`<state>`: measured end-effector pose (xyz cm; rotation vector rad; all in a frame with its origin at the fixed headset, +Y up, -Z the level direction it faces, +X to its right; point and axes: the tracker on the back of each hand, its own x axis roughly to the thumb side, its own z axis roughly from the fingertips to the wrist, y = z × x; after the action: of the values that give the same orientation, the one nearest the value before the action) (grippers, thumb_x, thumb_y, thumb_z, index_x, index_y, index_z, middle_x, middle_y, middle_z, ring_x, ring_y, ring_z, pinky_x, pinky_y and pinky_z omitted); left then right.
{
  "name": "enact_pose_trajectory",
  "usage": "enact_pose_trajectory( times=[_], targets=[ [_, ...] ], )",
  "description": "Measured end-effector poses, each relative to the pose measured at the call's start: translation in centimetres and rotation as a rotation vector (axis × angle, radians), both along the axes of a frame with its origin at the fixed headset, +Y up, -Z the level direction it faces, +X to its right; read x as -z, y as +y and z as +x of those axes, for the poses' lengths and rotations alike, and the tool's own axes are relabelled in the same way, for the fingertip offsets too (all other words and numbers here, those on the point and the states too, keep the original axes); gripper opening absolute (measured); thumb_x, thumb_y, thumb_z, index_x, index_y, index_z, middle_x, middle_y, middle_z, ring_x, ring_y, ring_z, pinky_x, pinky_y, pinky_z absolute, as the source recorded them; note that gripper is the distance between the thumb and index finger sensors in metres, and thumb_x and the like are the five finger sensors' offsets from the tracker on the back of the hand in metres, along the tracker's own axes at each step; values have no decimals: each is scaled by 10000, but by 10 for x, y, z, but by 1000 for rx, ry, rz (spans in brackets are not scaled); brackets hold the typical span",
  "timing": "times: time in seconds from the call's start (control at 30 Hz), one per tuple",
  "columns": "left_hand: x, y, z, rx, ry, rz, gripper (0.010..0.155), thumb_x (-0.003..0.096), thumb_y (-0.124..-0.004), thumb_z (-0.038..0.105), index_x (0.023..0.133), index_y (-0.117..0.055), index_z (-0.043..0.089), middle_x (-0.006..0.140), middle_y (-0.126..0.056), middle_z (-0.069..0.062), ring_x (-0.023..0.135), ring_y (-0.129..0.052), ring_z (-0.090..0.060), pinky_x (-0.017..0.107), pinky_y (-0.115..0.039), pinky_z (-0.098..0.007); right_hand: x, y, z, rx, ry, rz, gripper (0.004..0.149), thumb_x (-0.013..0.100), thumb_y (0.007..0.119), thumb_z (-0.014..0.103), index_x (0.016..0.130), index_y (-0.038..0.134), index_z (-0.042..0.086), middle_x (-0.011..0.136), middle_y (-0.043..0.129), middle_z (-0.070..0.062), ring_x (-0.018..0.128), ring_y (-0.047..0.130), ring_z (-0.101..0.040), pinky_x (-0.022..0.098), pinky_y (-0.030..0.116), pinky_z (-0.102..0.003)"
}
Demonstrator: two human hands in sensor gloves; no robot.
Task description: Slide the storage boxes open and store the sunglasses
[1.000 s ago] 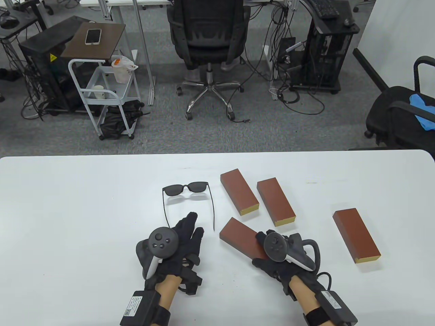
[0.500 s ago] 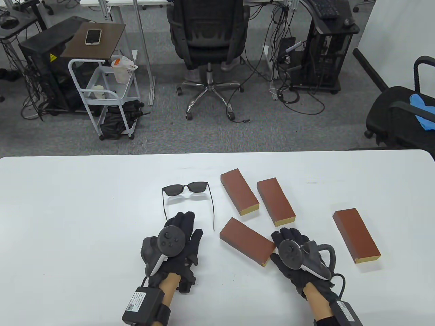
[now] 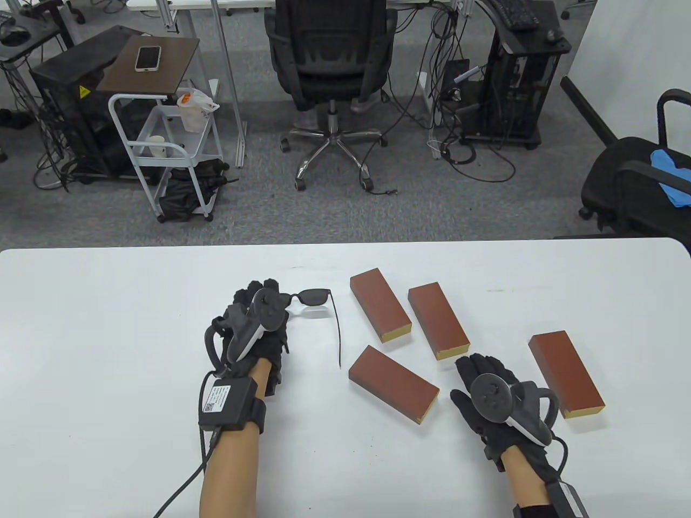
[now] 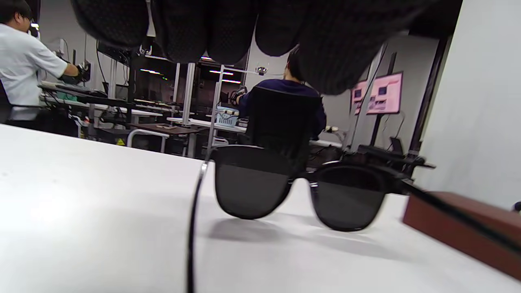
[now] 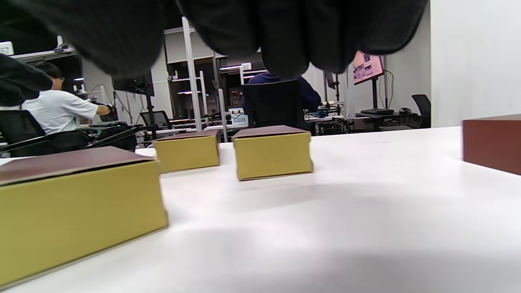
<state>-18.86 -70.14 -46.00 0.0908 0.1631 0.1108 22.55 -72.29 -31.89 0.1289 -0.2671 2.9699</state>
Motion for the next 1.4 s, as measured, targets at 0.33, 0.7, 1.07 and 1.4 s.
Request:
enact_pose_trajectory(
  times=[0.33,0.7,1.07,1.4],
  targets=[
    [54,-29,-4,7,85,-208,664,448,-848,350,1069,-615,371,1159,-604,21,1077,-619,-319,692,-603,-626,5,-7,14,36,-43,-42,631,317,801,529,878,670,272,980,708,-84,884,707,-371,643,658,-491],
    [74,-52,4,-27,97,-274,470,505,-692,294,967,-712,381,1064,-727,34,993,-742,-296,671,-646,-597,5,-3,5,73,6,-37,633,321,798,531,882,667,268,979,709,-88,881,708,-375,641,660,-491],
    [58,-27,-19,-104,93,-190,448,475,-731,277,901,-838,365,961,-879,25,873,-894,-291,608,-752,-539,6,-2,5,103,3,-35,639,324,799,527,888,655,265,986,694,-93,885,695,-380,646,653,-489],
    [10,15,2,-150,-174,-81,451,465,-772,324,902,-874,367,909,-950,11,800,-966,-283,557,-796,-523,6,3,-7,110,54,-6,641,327,804,512,893,644,257,989,681,-103,881,693,-388,646,655,-487]
  ],
)
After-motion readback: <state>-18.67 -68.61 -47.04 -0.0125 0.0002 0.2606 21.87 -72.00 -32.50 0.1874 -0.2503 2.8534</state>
